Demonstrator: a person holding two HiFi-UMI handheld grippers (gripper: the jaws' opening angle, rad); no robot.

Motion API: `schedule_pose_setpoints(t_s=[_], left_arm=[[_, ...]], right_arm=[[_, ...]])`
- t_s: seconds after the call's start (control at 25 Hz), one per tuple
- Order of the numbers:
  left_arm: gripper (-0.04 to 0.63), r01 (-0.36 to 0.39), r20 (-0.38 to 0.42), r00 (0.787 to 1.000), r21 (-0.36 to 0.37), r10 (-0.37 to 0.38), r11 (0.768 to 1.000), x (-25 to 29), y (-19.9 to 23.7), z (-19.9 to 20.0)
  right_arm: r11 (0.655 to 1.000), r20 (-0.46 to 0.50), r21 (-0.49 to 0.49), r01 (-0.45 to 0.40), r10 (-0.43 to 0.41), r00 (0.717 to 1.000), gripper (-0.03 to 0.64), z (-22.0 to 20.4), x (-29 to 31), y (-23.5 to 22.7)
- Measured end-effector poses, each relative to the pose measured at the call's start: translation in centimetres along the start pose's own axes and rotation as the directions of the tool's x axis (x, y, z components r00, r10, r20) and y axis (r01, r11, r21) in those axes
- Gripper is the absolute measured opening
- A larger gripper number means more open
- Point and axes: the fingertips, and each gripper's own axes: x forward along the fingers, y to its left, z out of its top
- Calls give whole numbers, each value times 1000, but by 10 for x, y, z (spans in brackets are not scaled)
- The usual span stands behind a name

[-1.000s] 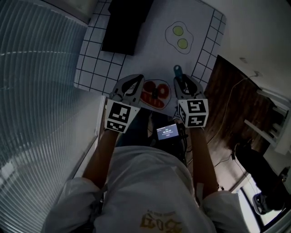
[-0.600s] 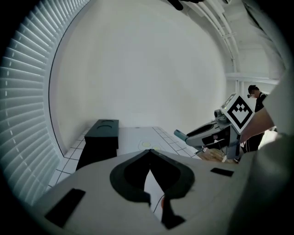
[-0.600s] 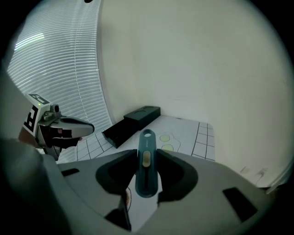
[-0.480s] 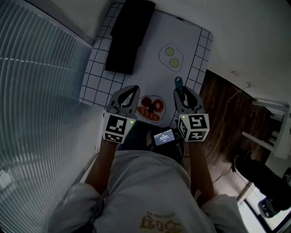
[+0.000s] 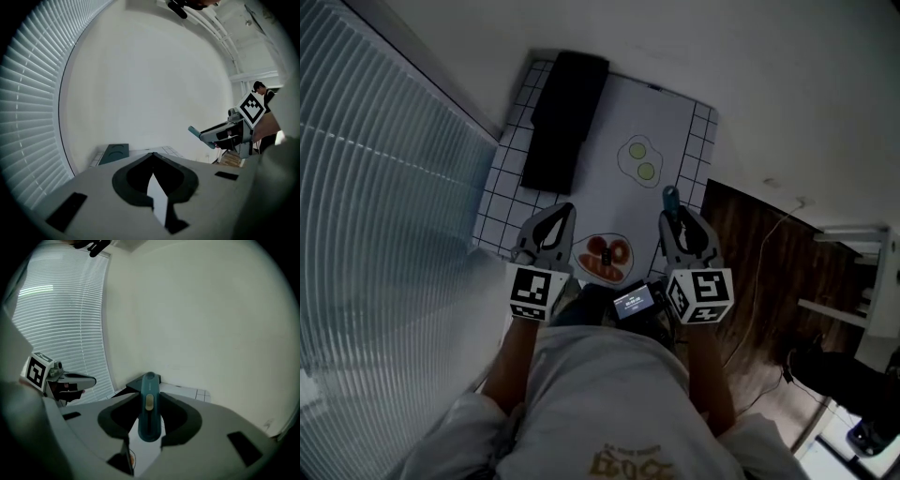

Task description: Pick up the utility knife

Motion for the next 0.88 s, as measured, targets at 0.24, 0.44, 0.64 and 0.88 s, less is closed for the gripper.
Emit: schedule_pose_setpoints(t_s=[0.24,0.44,0.64,0.88], left_arm=[[8,-26,50,998,34,24,999,-7,-3,27],[8,-85,104,991,16,83,996,-22,2,46],[8,-119,177,977,3,117,993,-37,1,73],[8,-112,243,965,28,102,993,-50,-11,100]], right_arm=[[1000,59,12,-29,28,998,137,24,-16,4],[1000,108,2,-24,24,994,137,41,-35,3],[1000,165,-4,-26,27,986,137,59,-49,4],[998,252,-38,-40,48,967,138,80,-62,14]])
